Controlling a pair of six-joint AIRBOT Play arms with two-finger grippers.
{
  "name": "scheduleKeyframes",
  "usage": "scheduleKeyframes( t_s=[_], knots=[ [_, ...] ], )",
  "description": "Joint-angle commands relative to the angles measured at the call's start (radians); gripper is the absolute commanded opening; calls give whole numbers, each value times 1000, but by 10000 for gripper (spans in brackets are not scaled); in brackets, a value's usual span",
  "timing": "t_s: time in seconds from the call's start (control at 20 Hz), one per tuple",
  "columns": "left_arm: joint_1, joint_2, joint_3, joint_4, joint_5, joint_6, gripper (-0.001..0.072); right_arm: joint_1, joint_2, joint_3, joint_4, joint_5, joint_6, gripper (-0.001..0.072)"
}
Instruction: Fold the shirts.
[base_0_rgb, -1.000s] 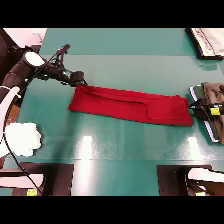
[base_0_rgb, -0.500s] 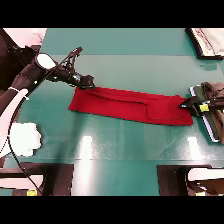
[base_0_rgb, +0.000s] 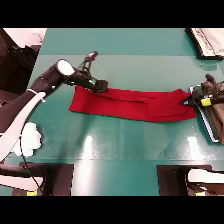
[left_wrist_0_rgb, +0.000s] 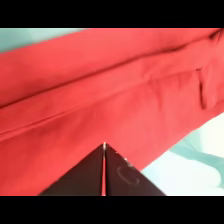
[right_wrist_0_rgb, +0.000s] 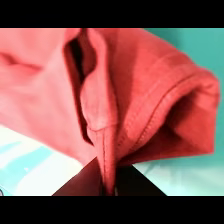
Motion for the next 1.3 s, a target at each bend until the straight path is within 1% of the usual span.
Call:
scheduleKeyframes(
  t_s=[0.0,0.15,0.25,0.4,0.65,0.8,0.9,1.0,1.1,1.25],
  knots=[
    [-75,-119,88,-3,10,-1,23,77,88,146,3,81,103,14],
    [-129,-246,240,-4,-19,-5,23,209,100,293,3,113,190,14],
    [-159,-314,328,-6,-42,-29,23,304,98,368,2,105,223,14],
    [-200,-389,426,-29,-43,-34,23,433,53,505,2,98,269,15],
    [-217,-431,444,-20,-48,-52,23,573,-76,716,1,120,314,14],
    [-217,-436,444,-10,-52,-51,23,618,-125,790,0,127,329,15],
    [-216,-436,444,34,-58,-51,23,634,-142,815,1,126,330,14],
    [-195,-432,445,59,-99,-51,23,636,-142,815,0,124,328,15],
    [-146,-424,446,64,-176,-50,23,636,-142,815,0,124,324,15],
    [-62,-381,446,150,-298,-51,22,639,-142,815,0,115,317,15]
  ],
)
